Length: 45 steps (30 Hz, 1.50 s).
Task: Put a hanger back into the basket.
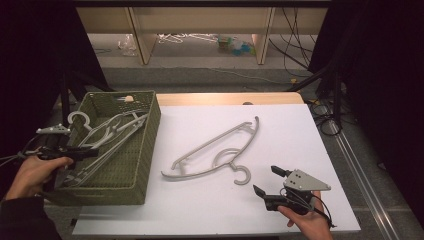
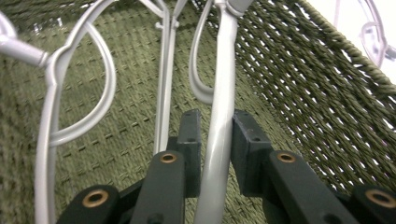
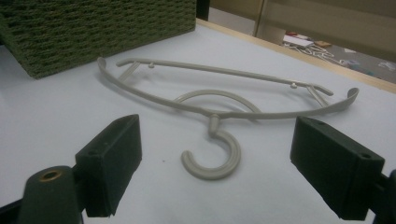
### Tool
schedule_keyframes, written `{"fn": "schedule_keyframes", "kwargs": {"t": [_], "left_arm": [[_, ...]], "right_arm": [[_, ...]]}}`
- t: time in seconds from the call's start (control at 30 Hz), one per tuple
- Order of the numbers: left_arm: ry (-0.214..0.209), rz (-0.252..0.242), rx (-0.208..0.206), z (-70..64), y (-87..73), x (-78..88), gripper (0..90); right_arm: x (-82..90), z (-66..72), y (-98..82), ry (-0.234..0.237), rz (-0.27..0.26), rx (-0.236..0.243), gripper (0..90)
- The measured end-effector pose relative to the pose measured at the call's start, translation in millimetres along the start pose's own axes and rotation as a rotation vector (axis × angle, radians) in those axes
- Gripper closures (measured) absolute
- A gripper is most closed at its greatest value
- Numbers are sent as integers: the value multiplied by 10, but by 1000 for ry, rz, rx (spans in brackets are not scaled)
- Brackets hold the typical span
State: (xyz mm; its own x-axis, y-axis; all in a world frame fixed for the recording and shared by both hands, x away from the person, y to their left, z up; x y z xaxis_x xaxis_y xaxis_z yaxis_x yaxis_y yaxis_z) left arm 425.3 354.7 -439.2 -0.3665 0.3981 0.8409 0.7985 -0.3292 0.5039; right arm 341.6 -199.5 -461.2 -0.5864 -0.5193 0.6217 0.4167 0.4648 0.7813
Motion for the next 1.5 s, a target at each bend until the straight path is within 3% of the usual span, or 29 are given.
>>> {"fn": "schedule_keyframes", "kwargs": {"t": [0.17,0.2,0.3,0.43,0.5,0.73,0.87,1.03,1.13,1.43,1.5], "left_arm": [[91,74,-6,105,-58,10,734],[119,77,-6,133,-65,7,735],[124,86,3,145,-74,1,733],[197,69,63,186,-68,-41,726],[239,106,57,227,-102,-47,724],[276,144,94,295,-149,-25,690],[330,150,93,336,-153,19,670],[324,124,106,340,-141,35,632],[362,114,107,358,-119,58,614],[384,110,115,413,-153,87,615],[384,91,115,391,-127,108,605]], "right_arm": [[-11,20,4,12,-8,-9,176],[-13,6,13,3,-18,3,177],[-12,15,5,10,-8,-8,177],[-13,7,11,2,-15,2,177],[-14,5,13,0,-18,4,177],[-14,7,11,2,-15,3,177],[-13,4,13,-1,-18,5,177],[-12,3,14,-1,-20,4,177],[-13,4,14,-1,-18,4,177],[-12,5,14,-1,-19,4,177],[-14,4,14,-1,-18,5,177]]}}
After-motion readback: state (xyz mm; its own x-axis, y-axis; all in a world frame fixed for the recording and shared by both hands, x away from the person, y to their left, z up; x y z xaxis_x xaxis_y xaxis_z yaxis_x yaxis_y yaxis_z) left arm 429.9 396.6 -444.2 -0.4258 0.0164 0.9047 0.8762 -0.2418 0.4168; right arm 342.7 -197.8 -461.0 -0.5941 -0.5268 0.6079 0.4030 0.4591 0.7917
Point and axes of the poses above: each handheld gripper's, and its own axes: x roughly backward along the jaws, y roughly out of its top, z roughly to its left, the point moved 7 cm from there along -x, roughly forward along the jaws, and after that the axes turned 14 degrees about z, right-handed, at the moved point
